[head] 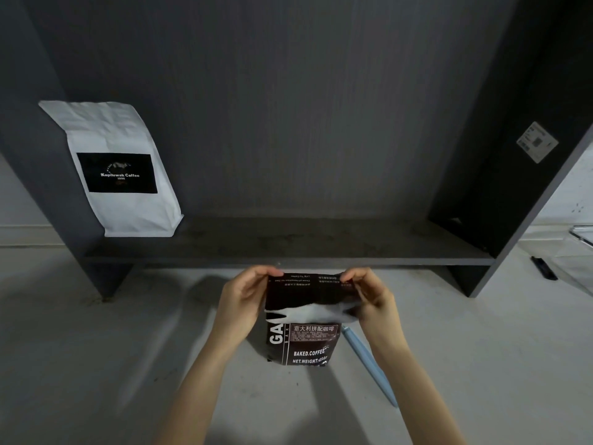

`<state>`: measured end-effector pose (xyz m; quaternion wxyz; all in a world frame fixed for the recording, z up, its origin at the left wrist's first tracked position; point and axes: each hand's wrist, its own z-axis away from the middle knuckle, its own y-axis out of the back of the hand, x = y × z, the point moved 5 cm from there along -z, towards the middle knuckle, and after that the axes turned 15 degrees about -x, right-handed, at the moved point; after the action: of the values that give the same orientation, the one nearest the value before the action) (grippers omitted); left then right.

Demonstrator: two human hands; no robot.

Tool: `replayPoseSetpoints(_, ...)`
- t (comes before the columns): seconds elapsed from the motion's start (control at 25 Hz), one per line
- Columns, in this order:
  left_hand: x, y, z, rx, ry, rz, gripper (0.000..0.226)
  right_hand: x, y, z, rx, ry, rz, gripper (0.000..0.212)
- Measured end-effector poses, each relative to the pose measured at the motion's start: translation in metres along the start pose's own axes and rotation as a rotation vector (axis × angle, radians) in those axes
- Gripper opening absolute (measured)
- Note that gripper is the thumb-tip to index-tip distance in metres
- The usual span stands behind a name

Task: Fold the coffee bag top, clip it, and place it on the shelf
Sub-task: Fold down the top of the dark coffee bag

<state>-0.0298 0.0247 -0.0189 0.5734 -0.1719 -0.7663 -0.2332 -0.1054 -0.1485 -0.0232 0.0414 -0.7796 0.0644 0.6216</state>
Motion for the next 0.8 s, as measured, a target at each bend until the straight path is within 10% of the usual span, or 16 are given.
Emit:
replayPoseSetpoints(0.4, 0.010, -0.005, 0.008, -0.141, 0.030, 0.002, 0.006, -0.006, 0.001, 0.007, -0.083, -0.078, -0.033, 0.026)
replayPoseSetpoints(0.8, -0.011, -0.017, 0.012, -0.098, 0.078, 0.136, 0.038, 0.024, -0.003, 0.012, -0.082, -0.151, -0.133, 0.030)
